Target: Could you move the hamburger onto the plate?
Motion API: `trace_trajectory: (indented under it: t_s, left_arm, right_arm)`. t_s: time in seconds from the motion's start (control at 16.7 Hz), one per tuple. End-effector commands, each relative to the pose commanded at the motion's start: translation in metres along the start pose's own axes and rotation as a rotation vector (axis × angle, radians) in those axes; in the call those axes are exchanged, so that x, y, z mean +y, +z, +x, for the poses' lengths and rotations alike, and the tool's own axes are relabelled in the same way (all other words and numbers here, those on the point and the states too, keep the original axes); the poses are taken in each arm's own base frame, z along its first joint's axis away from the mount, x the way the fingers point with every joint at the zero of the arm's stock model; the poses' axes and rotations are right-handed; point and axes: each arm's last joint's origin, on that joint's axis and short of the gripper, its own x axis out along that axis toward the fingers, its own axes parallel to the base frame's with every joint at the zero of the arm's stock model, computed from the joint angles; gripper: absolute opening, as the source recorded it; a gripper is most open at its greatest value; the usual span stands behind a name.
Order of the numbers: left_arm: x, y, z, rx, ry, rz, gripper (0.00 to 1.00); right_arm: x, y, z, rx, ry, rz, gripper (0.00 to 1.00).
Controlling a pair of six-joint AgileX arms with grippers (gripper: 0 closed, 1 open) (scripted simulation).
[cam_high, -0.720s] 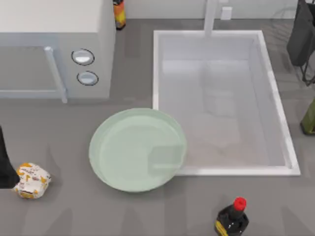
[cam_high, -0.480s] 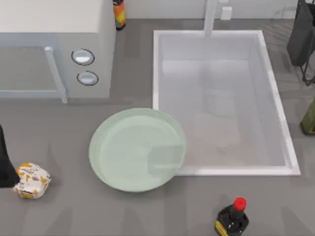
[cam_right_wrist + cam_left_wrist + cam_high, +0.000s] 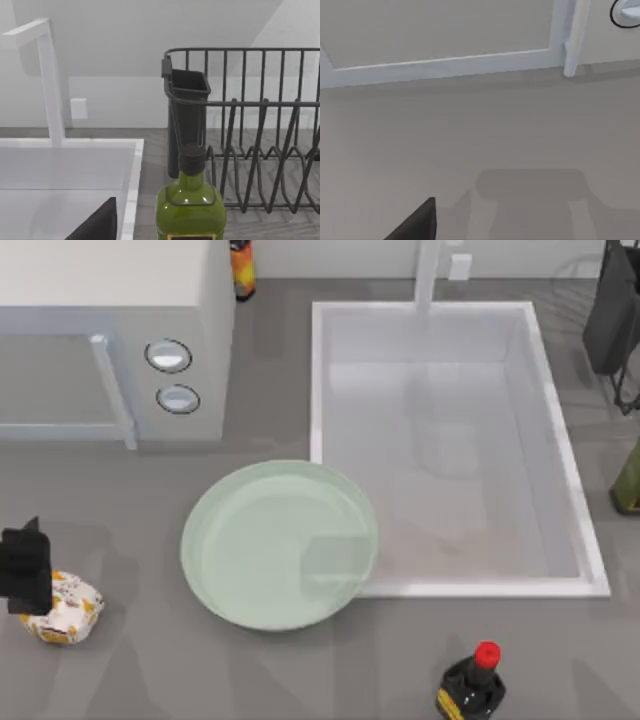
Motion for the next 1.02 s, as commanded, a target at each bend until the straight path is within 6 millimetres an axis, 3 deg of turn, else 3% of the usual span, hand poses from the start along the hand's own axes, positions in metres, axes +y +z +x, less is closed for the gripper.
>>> trace_trajectory:
  t_s: [0.3,0.6,0.78,1.02]
  left_arm:
    - [-0.004,0.033,0.043,0.462,-0.078,0.088,1.0]
    - [-0.013,0.043,0.098,0.846,-0.154,0.164,1.0]
    - [-0.017,0.043,0.119,0.974,-0.182,0.192,1.0]
    - [-0.018,0.043,0.125,1.01,-0.19,0.2,1.0]
  right_arm:
    - [0.0,0.0,0.0,0.0,0.0,0.0,1.0]
    - [0.0,0.0,0.0,0.0,0.0,0.0,1.0]
    - [0.0,0.0,0.0,0.0,0.0,0.0,1.0]
    - [0.0,0.0,0.0,0.0,0.0,0.0,1.0]
